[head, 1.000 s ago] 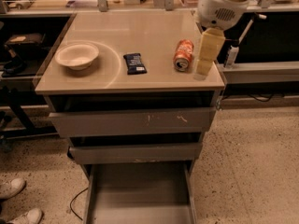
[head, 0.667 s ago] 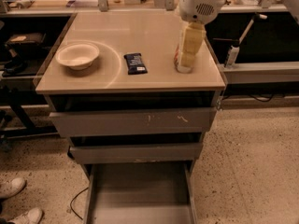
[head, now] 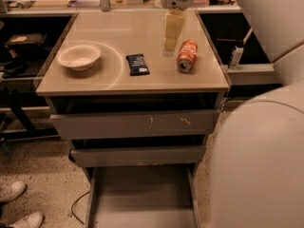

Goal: Place rxbar blueberry into bottom drawer

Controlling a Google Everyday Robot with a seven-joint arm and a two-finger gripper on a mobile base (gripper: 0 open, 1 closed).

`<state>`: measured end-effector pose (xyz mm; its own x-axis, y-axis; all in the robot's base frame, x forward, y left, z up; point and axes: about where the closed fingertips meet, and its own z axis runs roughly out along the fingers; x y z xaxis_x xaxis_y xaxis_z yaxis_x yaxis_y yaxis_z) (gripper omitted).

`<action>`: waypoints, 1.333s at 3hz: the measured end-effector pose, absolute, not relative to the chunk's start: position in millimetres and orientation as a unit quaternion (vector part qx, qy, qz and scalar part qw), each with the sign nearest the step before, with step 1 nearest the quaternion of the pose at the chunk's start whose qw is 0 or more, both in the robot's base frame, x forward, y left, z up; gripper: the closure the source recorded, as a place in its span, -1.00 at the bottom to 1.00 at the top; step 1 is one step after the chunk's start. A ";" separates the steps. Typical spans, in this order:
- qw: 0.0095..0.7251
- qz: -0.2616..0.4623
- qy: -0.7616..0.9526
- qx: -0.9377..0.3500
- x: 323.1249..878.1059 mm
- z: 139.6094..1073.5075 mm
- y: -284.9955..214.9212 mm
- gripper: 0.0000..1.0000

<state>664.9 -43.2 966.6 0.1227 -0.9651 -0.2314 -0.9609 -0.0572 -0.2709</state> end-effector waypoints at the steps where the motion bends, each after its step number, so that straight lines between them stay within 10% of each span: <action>1: 0.181 0.004 0.657 -0.732 692.2 952.9 -31.2 -1.00; 4: 0.157 0.023 0.695 -0.702 756.5 876.2 -33.2 -1.00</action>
Offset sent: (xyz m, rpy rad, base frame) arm 0.0636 0.0112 -0.0425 -0.0389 0.1316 0.0240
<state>756.5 -33.2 876.2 0.0335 -0.9676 -0.2502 -0.9820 0.0147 -0.1885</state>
